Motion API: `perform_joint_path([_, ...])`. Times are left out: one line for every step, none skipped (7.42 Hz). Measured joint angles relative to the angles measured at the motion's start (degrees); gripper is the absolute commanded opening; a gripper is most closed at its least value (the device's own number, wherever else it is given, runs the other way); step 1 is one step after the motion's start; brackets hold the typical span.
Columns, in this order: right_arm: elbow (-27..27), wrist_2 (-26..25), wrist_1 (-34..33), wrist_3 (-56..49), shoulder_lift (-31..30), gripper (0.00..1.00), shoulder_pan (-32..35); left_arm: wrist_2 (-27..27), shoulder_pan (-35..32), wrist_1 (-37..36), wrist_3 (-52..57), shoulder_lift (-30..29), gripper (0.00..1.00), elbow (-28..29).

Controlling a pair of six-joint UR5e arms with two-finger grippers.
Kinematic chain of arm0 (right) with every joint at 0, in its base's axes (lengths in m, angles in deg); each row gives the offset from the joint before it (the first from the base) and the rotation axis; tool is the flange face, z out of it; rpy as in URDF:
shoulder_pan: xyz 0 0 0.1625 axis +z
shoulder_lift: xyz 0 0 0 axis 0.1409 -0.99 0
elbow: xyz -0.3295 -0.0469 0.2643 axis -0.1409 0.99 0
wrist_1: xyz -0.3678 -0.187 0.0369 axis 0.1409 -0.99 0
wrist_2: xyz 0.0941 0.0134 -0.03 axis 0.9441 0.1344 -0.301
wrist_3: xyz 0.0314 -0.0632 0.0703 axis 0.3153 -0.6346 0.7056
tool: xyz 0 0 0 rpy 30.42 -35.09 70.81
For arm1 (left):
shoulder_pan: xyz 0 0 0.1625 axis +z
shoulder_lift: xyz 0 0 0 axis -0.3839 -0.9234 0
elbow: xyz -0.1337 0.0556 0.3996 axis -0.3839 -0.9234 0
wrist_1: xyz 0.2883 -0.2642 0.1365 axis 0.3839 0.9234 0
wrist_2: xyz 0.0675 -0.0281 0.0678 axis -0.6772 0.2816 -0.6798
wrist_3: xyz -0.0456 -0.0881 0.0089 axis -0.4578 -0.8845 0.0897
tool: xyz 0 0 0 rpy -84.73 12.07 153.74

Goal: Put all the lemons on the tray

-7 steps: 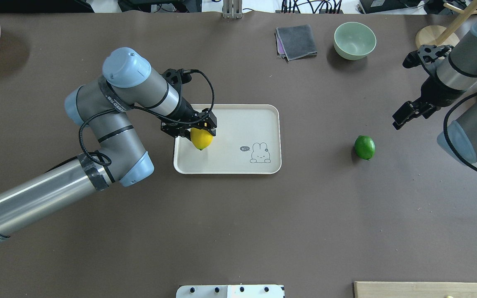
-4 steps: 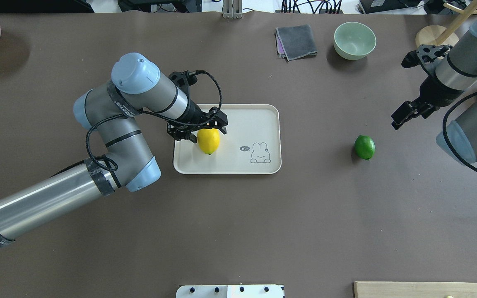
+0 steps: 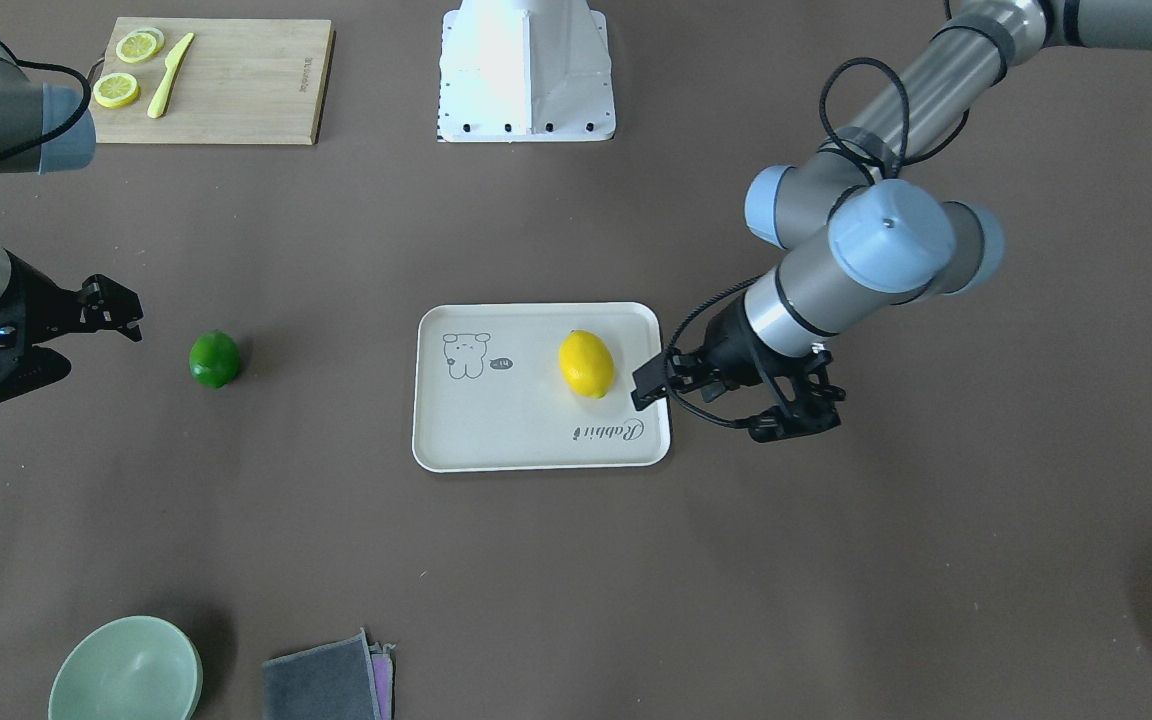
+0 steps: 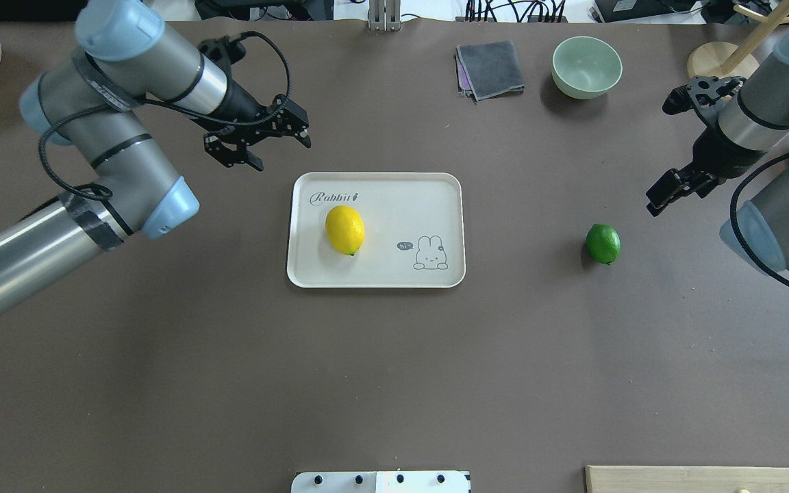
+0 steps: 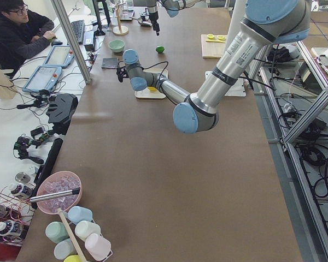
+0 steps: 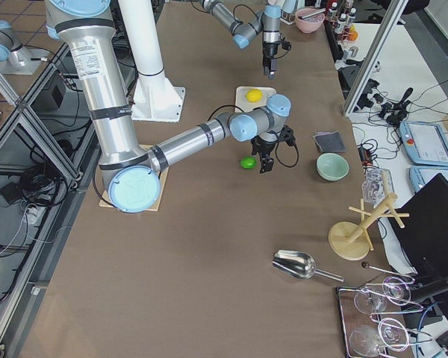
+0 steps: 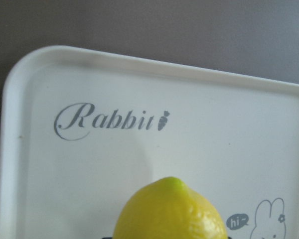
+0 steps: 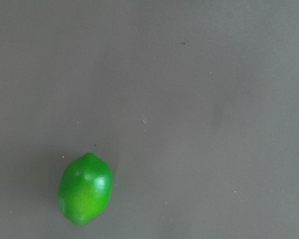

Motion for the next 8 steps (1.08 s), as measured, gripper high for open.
perform_joint_path([0.0, 0.0, 0.0, 0.4, 0.0, 1.00, -0.1, 2.7, -2.9, -0.1, 3.3, 2.1, 0.98, 0.0])
perform_joint_path([-0.1, 0.0, 0.0, 1.4, 0.0, 1.00, -0.1, 3.8, -5.1, -0.4, 7.2, 4.3, 0.98, 0.2])
perform_joint_path([-0.4, 0.0, 0.0, 2.9, 0.0, 1.00, -0.2, 4.1, -7.7, -1.6, 13.1, 6.5, 0.98, 0.6])
perform_joint_path([-0.8, 0.0, 0.0, 4.8, 0.0, 1.00, -0.3, 4.3, -10.7, -4.6, 21.9, 8.3, 0.98, 0.9])
perform_joint_path([-1.4, -0.5, 0.0, 7.1, -0.1, 1.00, -0.9, 4.2, -13.4, -9.6, 33.1, 9.5, 0.98, 1.2])
perform_joint_path([-2.2, -2.0, 0.0, 9.3, -0.2, 1.00, -2.4, 4.0, -15.3, -15.0, 44.3, 10.3, 0.98, 1.6])
perform_joint_path([-2.8, -3.8, 0.0, 10.7, -0.4, 1.00, -4.5, 3.4, -16.4, -18.9, 52.9, 10.8, 0.98, 2.4])
perform_joint_path([-3.0, -5.0, 0.0, 12.2, -0.4, 1.00, -6.7, 2.4, -16.8, -20.6, 57.4, 11.2, 0.98, 3.1])
